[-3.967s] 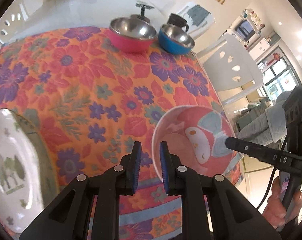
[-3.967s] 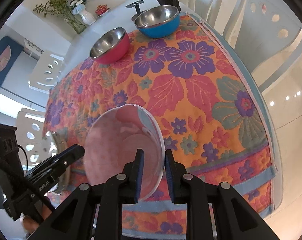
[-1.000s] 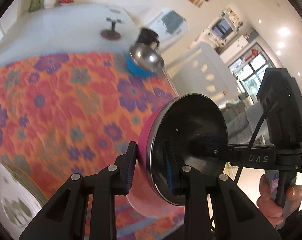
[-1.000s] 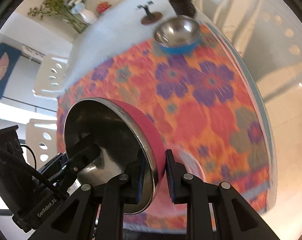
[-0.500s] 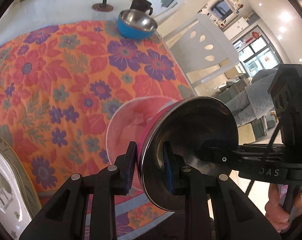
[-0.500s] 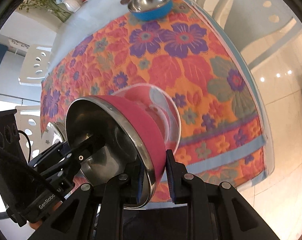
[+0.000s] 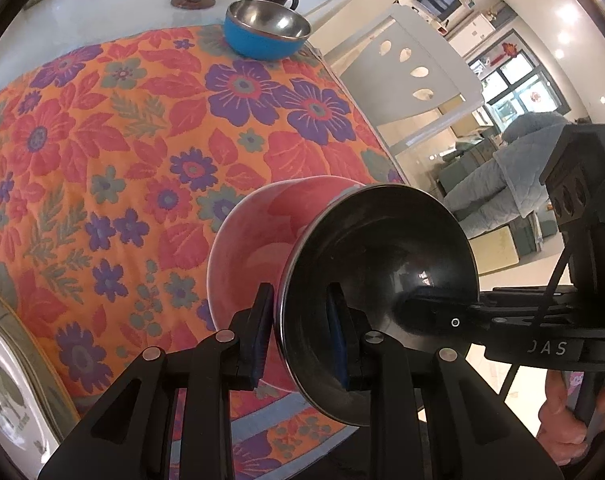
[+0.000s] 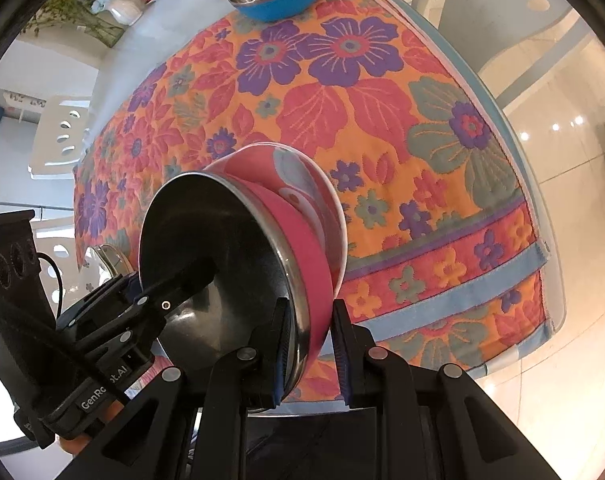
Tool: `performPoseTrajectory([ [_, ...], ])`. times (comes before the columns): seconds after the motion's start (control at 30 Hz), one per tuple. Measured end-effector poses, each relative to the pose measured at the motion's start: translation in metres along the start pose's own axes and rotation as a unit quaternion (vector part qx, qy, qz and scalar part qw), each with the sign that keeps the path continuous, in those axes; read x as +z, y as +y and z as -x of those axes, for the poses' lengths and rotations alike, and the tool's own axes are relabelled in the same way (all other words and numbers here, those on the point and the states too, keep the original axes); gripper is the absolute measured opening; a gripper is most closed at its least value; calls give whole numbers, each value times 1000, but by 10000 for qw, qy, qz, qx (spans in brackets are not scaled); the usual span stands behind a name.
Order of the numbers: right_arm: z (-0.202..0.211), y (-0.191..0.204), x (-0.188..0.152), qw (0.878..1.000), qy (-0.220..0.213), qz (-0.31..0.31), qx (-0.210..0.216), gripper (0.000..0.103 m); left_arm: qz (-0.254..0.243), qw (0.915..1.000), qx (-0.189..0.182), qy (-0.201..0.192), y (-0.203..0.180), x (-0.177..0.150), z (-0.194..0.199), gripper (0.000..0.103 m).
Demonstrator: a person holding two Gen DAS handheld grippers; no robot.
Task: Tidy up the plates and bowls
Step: 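Lift the pink-sided steel bowl and carry it over the pink cartoon bowl, then lower the steel bowl into the pink cartoon bowl and open both grippers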
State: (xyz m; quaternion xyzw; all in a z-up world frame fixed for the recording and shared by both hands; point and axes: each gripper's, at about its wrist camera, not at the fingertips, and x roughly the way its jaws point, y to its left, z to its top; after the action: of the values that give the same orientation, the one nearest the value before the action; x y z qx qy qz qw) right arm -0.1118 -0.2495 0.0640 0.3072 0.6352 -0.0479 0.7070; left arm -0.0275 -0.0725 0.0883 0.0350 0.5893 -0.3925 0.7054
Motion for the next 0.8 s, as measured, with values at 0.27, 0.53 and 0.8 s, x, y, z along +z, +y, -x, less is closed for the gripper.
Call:
performPoseTrajectory([
  [0.27, 9, -3, 2, 9998, -80, 109, 112, 20, -161, 9976, 565, -363, 9, 10, 15, 28],
  [0.53, 12, 4, 0, 9990, -60, 338, 281, 20, 143, 9976, 653, -181, 33, 4, 2, 29],
  [0.8, 16, 10, 8, 9970, -33, 534, 554, 20, 170, 9980, 501, -358, 29, 12, 19, 28],
])
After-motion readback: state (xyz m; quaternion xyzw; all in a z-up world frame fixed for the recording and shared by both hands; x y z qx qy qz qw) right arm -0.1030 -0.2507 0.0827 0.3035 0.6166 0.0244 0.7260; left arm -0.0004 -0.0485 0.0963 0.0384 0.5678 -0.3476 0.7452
